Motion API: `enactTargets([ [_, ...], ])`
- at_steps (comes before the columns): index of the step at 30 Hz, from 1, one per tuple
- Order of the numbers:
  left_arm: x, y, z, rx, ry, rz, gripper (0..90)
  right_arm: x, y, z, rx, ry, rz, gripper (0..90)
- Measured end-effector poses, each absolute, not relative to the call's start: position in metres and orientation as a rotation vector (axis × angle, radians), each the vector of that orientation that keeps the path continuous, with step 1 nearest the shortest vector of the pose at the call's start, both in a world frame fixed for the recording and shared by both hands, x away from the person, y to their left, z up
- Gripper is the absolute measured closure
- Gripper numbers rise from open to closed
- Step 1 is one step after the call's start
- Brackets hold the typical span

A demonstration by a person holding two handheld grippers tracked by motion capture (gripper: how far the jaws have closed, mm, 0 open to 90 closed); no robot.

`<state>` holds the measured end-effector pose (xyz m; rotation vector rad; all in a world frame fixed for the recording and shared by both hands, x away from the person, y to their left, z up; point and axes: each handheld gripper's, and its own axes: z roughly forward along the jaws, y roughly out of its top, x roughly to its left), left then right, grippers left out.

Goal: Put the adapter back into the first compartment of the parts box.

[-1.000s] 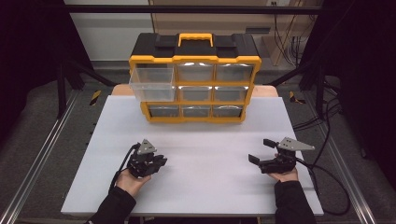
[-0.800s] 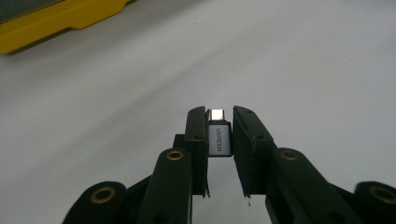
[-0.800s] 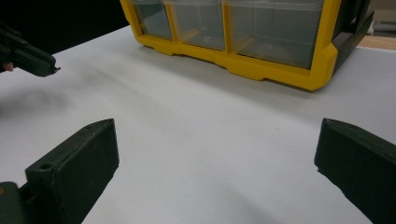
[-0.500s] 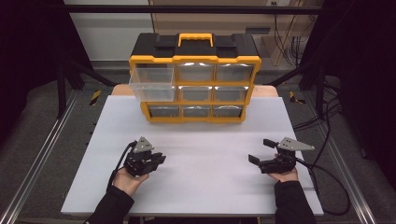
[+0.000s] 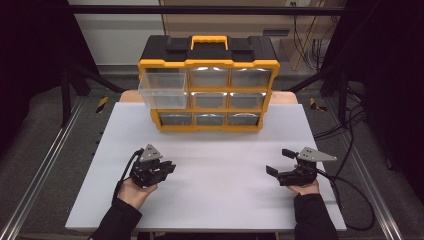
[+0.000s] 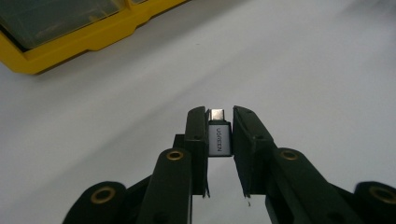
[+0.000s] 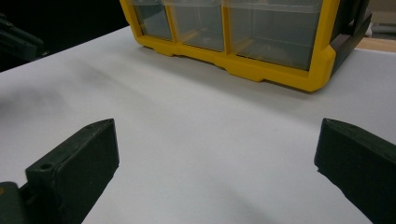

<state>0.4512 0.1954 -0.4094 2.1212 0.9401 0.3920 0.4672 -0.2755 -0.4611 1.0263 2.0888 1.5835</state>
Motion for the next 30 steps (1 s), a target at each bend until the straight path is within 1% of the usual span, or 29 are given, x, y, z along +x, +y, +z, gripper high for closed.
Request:
enactTargets([
  [30, 0.45, 0.204, -0.39, 2.098, 0.945, 0.416, 75.4, 0.467, -0.276, -0.461, 1.024, 2.085, 1.587, 0.4],
])
